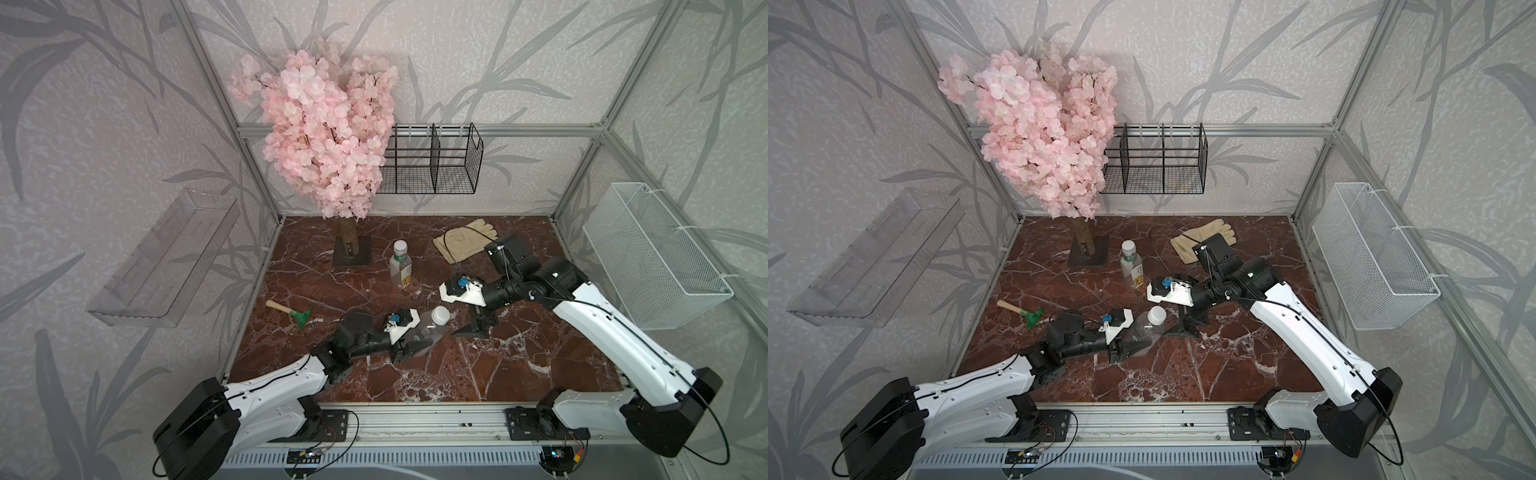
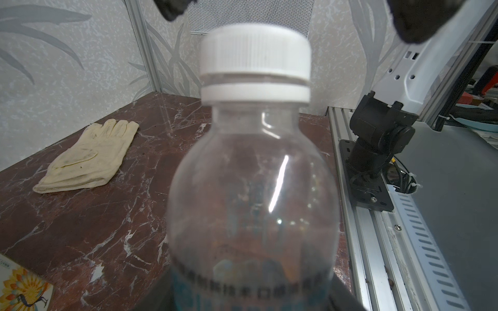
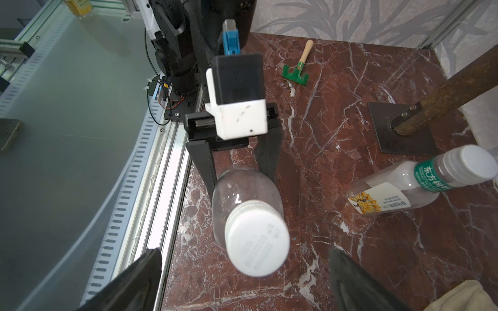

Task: Screw on the bottle caps
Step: Screw the bottle cap onto the plastic bottle.

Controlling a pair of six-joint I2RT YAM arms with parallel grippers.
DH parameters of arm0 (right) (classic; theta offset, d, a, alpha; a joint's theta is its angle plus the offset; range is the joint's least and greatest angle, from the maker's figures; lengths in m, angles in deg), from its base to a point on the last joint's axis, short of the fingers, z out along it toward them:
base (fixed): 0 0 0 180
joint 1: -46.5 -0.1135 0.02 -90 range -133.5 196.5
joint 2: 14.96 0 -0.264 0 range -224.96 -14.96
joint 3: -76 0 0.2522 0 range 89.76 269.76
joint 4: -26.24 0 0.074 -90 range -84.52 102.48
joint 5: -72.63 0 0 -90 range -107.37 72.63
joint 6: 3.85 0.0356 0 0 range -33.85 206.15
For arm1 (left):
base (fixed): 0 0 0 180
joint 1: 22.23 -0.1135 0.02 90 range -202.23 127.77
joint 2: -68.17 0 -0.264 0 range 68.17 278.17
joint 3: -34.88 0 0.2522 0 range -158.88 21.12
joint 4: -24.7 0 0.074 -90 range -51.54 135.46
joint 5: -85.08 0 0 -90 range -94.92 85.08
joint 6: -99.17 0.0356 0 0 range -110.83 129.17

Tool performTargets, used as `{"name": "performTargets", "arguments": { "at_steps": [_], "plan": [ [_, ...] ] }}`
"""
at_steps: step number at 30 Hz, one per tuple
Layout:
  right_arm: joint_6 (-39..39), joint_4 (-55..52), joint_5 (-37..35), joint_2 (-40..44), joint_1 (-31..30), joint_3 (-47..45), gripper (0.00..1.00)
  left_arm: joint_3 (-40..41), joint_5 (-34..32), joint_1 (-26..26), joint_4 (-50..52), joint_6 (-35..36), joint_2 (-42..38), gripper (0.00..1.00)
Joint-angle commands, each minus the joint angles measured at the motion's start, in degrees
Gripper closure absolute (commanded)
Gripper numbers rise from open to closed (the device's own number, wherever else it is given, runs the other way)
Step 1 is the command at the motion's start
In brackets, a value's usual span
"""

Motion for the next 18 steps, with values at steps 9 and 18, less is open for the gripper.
{"name": "performTargets", "arguments": {
  "at_steps": [9, 18],
  "plan": [
    [-8.0, -3.3, 3.7, -3.1, -0.2, 4.1, 0.01, -1.6, 1.4, 0.0, -1.8, -0.7, 0.5, 0.44],
    [-7.4, -5.7, 3.8, -6.8, -0.2, 7.3, 0.20, -1.6, 1.3, -0.1, -1.6, -0.5, 0.3, 0.44]
  ]
}}
